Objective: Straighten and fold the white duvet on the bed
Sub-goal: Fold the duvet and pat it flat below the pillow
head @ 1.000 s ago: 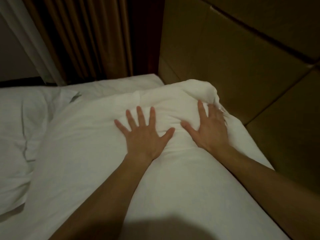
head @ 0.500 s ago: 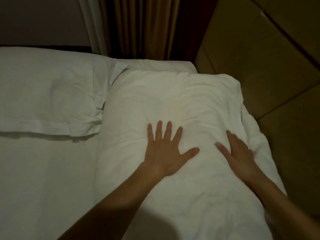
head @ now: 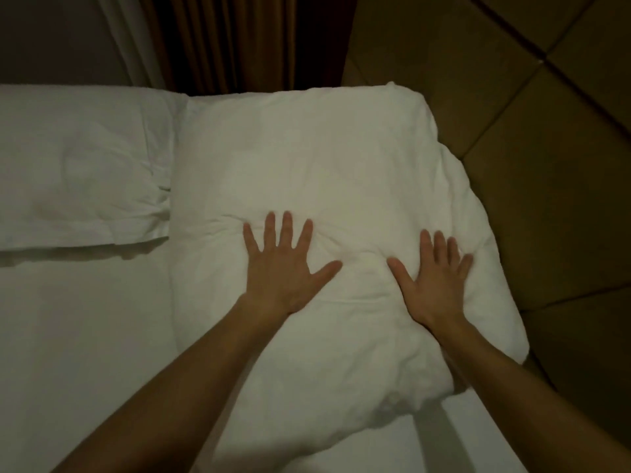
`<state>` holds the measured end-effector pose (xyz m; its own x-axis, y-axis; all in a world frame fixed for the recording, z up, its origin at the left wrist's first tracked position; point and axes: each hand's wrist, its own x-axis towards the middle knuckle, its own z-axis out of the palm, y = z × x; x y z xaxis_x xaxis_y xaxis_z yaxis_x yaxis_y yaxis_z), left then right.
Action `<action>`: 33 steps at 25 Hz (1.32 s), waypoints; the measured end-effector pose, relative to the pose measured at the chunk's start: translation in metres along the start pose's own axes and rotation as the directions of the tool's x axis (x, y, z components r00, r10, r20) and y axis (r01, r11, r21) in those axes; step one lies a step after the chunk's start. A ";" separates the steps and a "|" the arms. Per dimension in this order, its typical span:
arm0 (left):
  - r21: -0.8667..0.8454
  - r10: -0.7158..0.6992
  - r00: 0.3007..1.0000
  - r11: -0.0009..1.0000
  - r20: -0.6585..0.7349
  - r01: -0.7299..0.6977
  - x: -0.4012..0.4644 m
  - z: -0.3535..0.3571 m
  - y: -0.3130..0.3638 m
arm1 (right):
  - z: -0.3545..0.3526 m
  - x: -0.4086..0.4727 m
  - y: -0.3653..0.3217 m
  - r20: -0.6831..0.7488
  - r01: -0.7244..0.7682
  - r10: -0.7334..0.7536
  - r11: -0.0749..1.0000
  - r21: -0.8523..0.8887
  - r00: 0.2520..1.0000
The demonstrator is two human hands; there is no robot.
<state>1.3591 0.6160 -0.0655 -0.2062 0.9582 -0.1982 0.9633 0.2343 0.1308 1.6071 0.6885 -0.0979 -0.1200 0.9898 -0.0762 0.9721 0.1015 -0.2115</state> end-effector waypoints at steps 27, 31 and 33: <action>-0.189 -0.241 0.950 0.961 -0.200 0.205 0.004 -0.009 -0.044 | -0.048 0.089 -0.148 -0.087 0.227 -0.230 0.973 -0.047 0.969; -0.206 -0.265 0.938 0.953 -0.222 0.220 0.015 0.020 -0.055 | -0.017 0.145 -0.176 0.115 0.133 -0.118 0.982 -0.132 0.986; -0.207 -0.255 0.942 0.955 -0.218 0.210 0.020 0.032 -0.057 | -0.002 0.148 -0.180 0.165 0.121 -0.088 0.972 -0.203 0.982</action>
<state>1.3058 0.6162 -0.1078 -0.4770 0.8789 -0.0087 0.8414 0.4595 0.2846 1.4150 0.8170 -0.0692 -0.2365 0.9471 -0.2170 0.9710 0.2386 -0.0166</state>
